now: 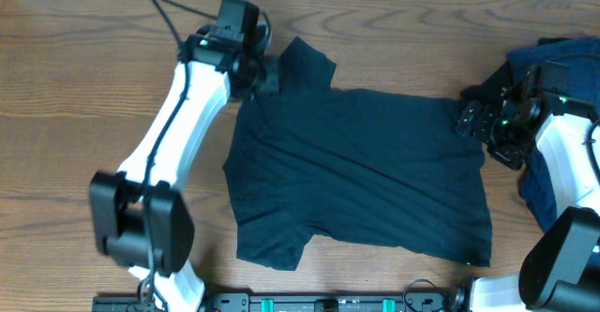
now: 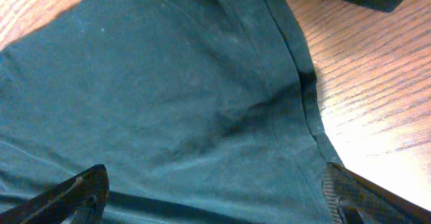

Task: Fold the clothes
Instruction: 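Move the left gripper to the shirt's upper left collar and smooth it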

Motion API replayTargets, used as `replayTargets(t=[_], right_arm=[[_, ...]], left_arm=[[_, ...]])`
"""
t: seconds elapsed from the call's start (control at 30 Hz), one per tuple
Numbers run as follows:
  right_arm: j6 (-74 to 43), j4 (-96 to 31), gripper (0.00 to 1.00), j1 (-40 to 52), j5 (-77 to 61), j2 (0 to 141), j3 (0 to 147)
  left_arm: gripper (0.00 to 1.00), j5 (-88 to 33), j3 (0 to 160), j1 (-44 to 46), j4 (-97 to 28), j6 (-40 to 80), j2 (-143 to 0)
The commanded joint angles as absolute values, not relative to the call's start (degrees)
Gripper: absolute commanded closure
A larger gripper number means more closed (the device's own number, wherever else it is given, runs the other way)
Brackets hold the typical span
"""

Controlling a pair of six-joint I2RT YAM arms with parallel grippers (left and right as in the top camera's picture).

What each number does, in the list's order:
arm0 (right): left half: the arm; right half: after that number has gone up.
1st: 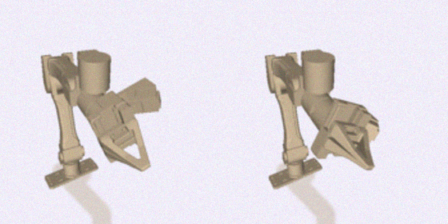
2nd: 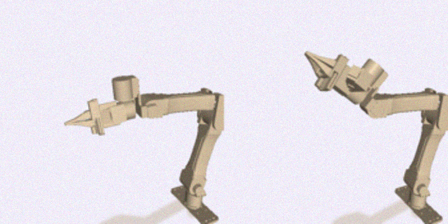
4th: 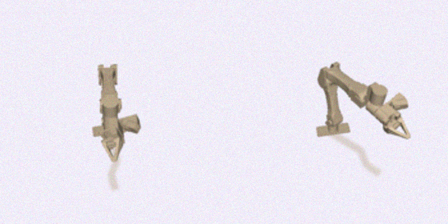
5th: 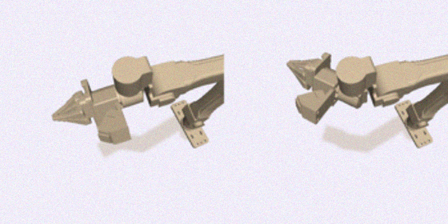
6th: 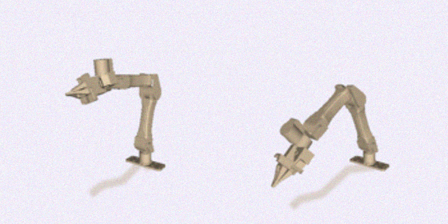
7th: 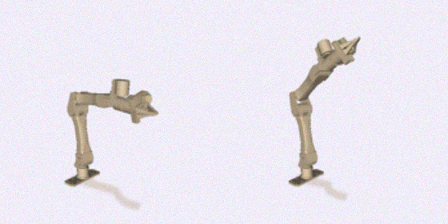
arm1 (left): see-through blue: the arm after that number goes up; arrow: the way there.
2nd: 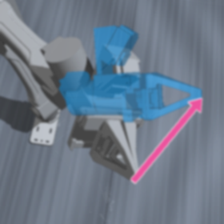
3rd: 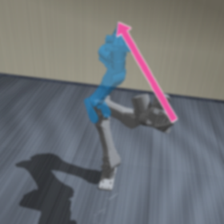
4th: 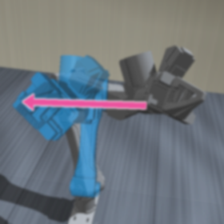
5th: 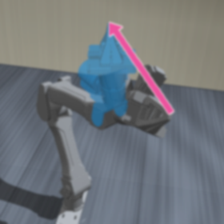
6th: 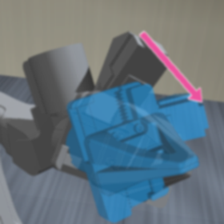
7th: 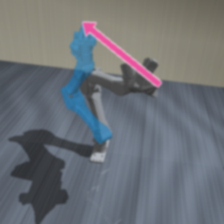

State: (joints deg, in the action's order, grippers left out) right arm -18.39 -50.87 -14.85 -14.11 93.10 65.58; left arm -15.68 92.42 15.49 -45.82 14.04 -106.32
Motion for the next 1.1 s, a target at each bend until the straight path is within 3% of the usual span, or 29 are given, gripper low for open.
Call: replayTargets(t=[0.0, 0.47, 1.07], right_arm=[[-18.2, -50.7, 0.01, -14.6, -13.5, 93.2, 66.3], [-18.2, -50.7, 0.01, -14.6, -13.5, 93.2, 66.3], [-18.2, -50.7, 0.01, -14.6, -13.5, 93.2, 66.3]], left_arm=[[0.94, -14.9, 94.1, 15.5, -41.9, 12.1, -111.2], [0.94, -9.4, 94.1, 14.8, -32.9, 12.0, -125.6], [0.94, -0.4, 94.0, 11.0, -31.4, 14.3, -135.3]])
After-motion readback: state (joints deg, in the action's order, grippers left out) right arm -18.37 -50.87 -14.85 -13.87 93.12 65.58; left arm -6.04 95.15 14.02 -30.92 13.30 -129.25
